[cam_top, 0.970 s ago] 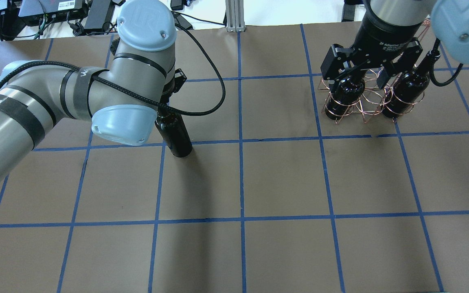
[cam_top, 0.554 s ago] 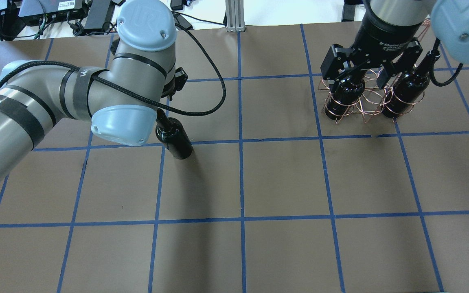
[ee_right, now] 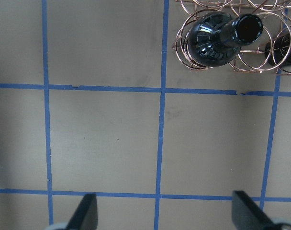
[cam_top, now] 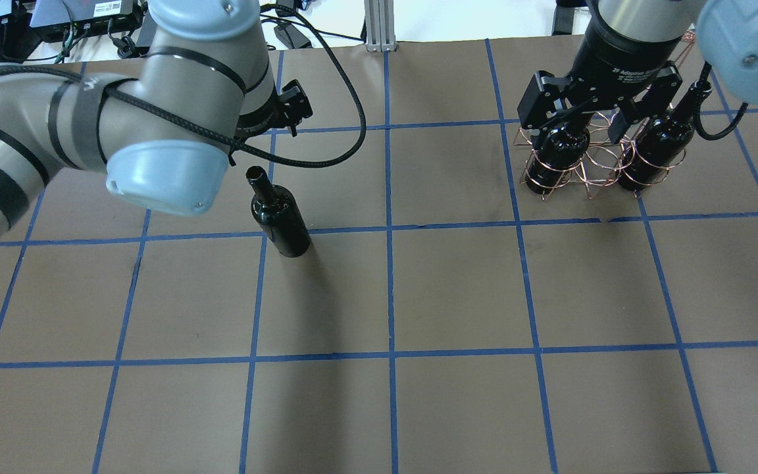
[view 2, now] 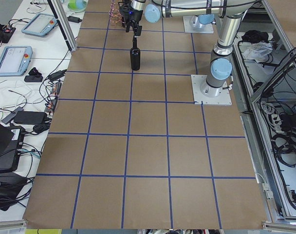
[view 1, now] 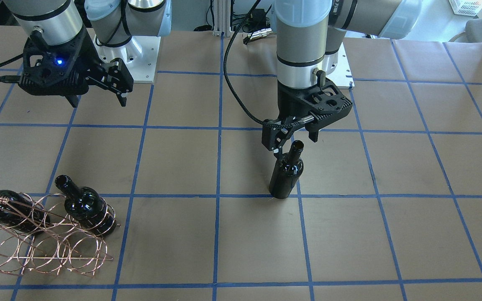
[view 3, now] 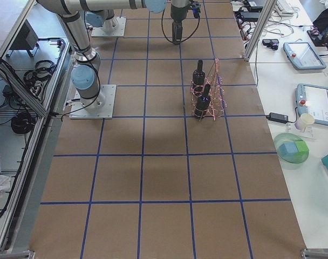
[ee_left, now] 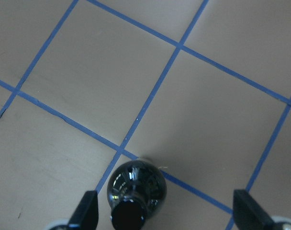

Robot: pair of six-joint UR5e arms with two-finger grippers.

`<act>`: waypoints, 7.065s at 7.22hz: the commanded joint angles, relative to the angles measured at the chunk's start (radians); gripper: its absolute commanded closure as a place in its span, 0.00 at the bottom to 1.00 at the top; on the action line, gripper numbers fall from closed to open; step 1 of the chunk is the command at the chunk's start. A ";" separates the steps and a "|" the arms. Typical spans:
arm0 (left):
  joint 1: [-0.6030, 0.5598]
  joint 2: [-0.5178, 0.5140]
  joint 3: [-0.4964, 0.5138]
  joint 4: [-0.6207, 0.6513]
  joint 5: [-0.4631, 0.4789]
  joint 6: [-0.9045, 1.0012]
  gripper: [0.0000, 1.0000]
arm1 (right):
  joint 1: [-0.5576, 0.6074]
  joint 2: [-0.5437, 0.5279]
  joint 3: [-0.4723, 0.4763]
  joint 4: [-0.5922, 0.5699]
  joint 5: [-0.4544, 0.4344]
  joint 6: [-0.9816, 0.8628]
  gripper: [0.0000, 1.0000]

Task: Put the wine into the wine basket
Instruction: 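Raise the left gripper away while the right gripper moves toward the bottle, then move the right gripper over the standing bottle, then lower the right gripper around the bottle neck, then close the right gripper on the bottle neck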

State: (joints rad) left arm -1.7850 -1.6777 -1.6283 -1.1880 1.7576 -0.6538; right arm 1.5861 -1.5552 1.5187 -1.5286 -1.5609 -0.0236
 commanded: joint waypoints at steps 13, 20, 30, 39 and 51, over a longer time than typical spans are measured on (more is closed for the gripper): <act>0.773 0.043 0.232 -0.496 -0.231 1.125 0.00 | 0.498 0.272 -0.257 -0.188 -0.010 0.503 0.00; 0.777 0.043 0.220 -0.493 -0.227 1.125 0.00 | 0.558 0.458 -0.387 -0.272 0.070 0.553 0.00; 0.777 0.047 0.212 -0.492 -0.228 1.125 0.00 | 0.604 0.546 -0.367 -0.317 0.081 0.582 0.11; 0.777 0.050 0.202 -0.492 -0.231 1.125 0.00 | 0.600 0.538 -0.364 -0.312 0.085 0.576 0.46; 0.777 0.053 0.199 -0.493 -0.234 1.125 0.00 | 0.588 0.555 -0.359 -0.338 0.118 0.579 0.39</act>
State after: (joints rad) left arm -1.0078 -1.6245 -1.4296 -1.6812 1.5233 0.4709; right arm 2.1737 -1.0084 1.1580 -1.8665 -1.4362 0.5528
